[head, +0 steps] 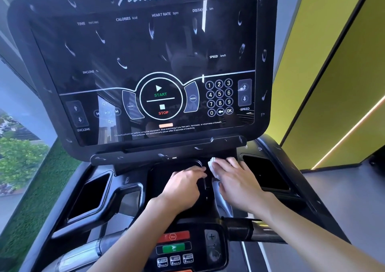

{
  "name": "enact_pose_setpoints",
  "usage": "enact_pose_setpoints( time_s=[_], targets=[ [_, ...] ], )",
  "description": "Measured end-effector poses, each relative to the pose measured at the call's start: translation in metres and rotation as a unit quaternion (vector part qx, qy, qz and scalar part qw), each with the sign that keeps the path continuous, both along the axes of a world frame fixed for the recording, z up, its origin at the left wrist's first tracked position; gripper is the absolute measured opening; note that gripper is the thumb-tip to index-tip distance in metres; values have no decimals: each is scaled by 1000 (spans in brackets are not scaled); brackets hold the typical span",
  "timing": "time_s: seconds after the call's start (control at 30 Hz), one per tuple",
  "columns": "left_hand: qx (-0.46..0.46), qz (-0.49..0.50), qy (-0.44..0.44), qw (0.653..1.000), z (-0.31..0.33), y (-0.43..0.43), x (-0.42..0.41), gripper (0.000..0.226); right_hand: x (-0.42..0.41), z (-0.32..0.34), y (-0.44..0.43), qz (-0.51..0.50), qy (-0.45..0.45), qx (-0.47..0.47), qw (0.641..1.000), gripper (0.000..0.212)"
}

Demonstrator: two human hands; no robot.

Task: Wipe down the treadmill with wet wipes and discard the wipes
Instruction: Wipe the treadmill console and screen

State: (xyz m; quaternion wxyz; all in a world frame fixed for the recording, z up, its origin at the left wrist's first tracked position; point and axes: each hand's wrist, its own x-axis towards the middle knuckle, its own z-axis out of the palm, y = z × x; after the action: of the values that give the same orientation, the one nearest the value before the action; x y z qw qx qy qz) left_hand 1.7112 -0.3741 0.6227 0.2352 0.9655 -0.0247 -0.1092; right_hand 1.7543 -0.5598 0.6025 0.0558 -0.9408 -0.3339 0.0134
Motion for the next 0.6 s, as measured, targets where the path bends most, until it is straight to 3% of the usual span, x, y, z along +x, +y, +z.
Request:
enact_pose_setpoints(
  time_s=[0.6],
  targets=[
    [-15,8,19,1000,1,0,-1,63,-17,-8,-36,-27,7,17,999,68]
  ],
)
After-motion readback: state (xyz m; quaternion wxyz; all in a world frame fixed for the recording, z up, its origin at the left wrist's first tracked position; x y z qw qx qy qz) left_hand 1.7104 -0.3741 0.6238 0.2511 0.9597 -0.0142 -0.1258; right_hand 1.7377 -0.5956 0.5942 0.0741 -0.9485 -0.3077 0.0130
